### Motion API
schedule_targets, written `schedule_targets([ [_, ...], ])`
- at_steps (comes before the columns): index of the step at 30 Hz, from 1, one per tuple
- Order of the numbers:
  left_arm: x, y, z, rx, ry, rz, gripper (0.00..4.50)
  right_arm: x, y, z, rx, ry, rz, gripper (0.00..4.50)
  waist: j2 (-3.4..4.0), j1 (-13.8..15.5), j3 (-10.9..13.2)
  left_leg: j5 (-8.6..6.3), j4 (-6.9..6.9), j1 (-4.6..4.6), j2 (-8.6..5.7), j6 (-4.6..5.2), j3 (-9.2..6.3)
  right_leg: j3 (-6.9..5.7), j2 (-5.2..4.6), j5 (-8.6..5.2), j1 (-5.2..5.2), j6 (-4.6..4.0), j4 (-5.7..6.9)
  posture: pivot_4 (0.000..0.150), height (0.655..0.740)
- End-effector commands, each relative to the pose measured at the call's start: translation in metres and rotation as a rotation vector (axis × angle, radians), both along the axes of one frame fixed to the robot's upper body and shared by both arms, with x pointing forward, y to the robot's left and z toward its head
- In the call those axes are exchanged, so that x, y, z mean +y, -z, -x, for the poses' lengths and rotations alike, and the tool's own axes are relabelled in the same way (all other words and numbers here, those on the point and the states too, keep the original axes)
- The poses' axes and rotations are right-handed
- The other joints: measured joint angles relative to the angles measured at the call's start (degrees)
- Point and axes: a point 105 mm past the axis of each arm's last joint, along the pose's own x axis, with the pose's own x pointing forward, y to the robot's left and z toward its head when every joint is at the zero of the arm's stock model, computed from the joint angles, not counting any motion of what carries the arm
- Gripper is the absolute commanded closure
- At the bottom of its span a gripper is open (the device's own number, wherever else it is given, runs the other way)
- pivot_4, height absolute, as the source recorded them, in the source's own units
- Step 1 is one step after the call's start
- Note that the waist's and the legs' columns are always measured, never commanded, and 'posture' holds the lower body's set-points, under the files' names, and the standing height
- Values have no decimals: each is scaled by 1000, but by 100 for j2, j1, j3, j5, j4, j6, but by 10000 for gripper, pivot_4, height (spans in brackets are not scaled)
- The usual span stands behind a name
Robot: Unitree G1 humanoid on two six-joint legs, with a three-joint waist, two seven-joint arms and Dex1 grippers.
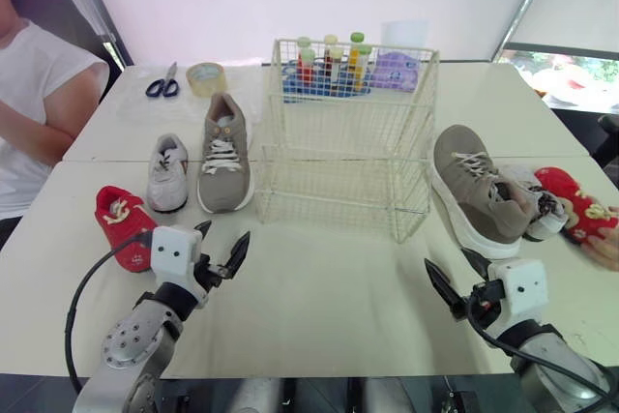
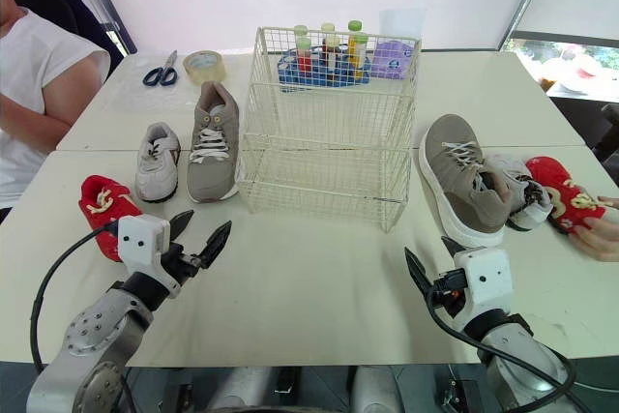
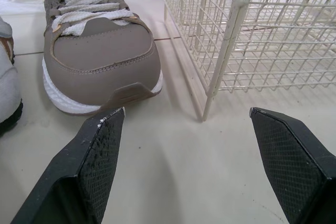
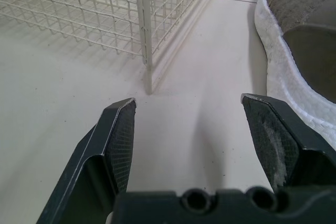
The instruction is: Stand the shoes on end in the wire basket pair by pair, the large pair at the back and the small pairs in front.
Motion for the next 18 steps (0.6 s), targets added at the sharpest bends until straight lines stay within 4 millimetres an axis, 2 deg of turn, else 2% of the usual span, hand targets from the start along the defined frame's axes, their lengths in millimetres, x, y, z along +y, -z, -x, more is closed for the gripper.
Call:
schedule_targets([
  [1, 1, -12, 4, -47, 12, -13, 5959, 5, -16, 1, -63, -30, 17, 10678, 0, 0, 0, 0, 0, 0, 0, 0, 0, 0, 0, 0, 0, 0, 0, 1500, 7400],
  [18, -4, -11, 5, -49, 39, -4, 5959, 5, -16, 3, -60, -25, 16, 10678, 0, 1, 0, 0, 2, 0, 0, 0, 0, 0, 0, 0, 1, -1, 0, 1500, 7400],
])
